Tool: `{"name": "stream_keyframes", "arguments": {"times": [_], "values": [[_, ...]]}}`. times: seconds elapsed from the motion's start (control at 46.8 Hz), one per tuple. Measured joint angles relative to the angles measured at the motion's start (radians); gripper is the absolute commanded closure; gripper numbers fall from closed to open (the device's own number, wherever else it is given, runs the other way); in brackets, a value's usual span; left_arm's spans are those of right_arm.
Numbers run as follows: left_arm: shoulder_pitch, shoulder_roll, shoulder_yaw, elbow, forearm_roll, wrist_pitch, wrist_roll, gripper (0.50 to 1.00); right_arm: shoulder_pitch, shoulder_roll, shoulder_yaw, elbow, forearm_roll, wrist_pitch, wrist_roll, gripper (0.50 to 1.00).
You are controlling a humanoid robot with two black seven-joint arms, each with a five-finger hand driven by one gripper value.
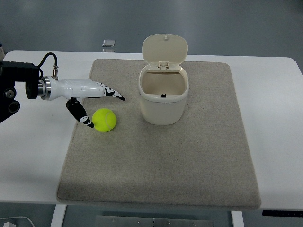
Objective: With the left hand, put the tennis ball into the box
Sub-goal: 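Move the left hand over the tennis ball, fingers spread, then close the left hand's fingers around the yellow tennis ball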
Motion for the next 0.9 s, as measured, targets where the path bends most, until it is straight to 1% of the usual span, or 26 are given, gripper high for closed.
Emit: {"name": "stream_keyframes", "arguments": {"times": [0.321,0.406,0.47,0.491,0.534,0.577,0.662,0.705,0.748,0.897], "values": [[0.001,-0.007,0.028,-0.008,0.066,0.000,0.000,0.531,0.000,0.000,0.000,0.000,-0.001,0.000,0.000,0.560],[0.000,-0.007,0.032,-0.009,0.081,0.000,0.000,0.557,0.000,0.000,0.000,0.000,-0.001,0.000,0.000,0.560],[0.000,-0.007,0.034,-0.009,0.095,0.000,0.000,0.564,0.000,0.000,0.000,0.000,-0.001,0.000,0.000,0.562],[0.000,-0.007,0.034,-0.009,0.101,0.001,0.000,0.572,0.000,0.000,0.000,0.000,-0.001,0.000,0.000,0.562],[0.000,-0.007,0.034,-0.009,0.110,0.001,0.000,0.604,0.000,0.000,0.000,0.000,-0.001,0.000,0.000,0.560],[0.000,-0.007,0.034,-0.009,0.115,0.003,0.000,0.611,0.000,0.000,0.000,0.000,-0.001,0.000,0.000,0.562],[0.000,-0.010,0.035,-0.009,0.117,0.009,0.000,0.679,0.000,0.000,0.000,0.000,-0.001,0.000,0.000,0.562],[0.001,-0.011,0.035,-0.010,0.120,0.021,0.000,0.688,0.000,0.000,0.000,0.000,-0.001,0.000,0.000,0.562],[0.003,-0.011,0.035,-0.012,0.127,0.034,0.000,0.718,0.000,0.000,0.000,0.000,0.000,0.000,0.000,0.562],[0.029,-0.011,0.054,-0.013,0.191,0.106,0.000,0.722,0.000,0.000,0.000,0.000,0.000,0.000,0.000,0.562]]}}
